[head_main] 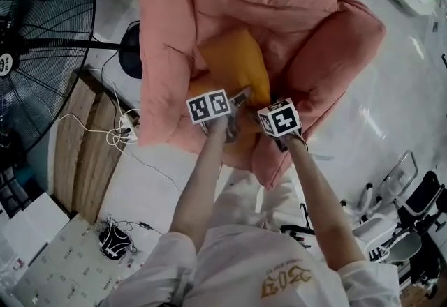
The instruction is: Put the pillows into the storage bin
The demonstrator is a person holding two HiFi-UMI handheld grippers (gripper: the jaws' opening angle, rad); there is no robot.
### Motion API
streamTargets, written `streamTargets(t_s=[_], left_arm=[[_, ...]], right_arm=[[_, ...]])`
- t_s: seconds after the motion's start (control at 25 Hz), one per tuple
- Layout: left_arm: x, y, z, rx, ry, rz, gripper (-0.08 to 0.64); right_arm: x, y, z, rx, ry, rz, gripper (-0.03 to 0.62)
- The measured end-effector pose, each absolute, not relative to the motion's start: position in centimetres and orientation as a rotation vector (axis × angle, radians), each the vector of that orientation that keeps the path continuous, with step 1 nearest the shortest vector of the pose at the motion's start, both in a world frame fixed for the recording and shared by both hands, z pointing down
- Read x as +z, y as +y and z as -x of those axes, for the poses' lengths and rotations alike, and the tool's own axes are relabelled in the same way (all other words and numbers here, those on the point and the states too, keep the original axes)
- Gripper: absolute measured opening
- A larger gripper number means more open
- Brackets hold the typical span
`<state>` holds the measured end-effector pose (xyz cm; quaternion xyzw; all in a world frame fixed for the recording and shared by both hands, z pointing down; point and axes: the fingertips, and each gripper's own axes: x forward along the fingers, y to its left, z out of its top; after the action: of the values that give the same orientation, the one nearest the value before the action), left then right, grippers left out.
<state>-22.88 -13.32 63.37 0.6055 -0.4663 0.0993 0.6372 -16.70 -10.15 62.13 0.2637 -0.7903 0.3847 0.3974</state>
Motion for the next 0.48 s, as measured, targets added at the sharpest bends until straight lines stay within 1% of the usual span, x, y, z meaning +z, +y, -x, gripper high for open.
streamTargets(t_s=[0.32, 0.48], left_arm=[[60.1, -10.6, 22.9, 0.246, -1.066, -1.385, 0.502], [58.3, -9.1, 21.7, 0.259, -1.062, -1.397, 0.5]], right_arm=[[58.9, -7.3, 16.7, 0.989, -2.017, -0.67, 0.382], [57.3, -5.9, 15.6, 0.977, -2.036, -0.669, 0.382]])
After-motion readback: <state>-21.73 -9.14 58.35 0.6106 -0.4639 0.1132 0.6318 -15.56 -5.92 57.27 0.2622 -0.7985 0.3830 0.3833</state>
